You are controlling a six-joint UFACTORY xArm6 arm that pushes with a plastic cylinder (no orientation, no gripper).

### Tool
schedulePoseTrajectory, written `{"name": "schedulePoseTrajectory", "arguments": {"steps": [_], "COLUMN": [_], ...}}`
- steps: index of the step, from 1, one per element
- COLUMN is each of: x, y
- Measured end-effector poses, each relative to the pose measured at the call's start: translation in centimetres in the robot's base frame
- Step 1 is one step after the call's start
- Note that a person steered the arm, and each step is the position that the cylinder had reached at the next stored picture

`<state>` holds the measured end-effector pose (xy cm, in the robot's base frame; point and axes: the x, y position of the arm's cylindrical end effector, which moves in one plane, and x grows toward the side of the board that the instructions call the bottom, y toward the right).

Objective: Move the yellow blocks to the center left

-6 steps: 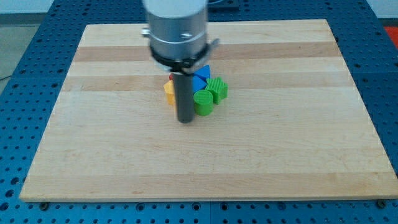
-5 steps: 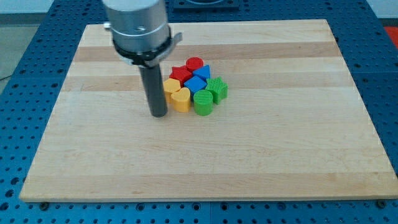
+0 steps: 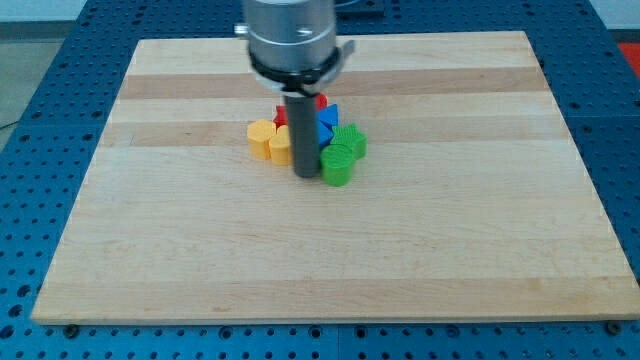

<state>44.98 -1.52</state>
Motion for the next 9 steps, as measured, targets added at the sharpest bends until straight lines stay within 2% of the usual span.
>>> {"name": "schedulePoseTrajectory", "arguments": {"steps": [1,2,4,5,7,9], "x": [-0.5,-2.3,-3.7,-3.7,-6.4,-6.3], "y": [2.2,1.0,-8.4,-11.0,-8.1,-16.7]}}
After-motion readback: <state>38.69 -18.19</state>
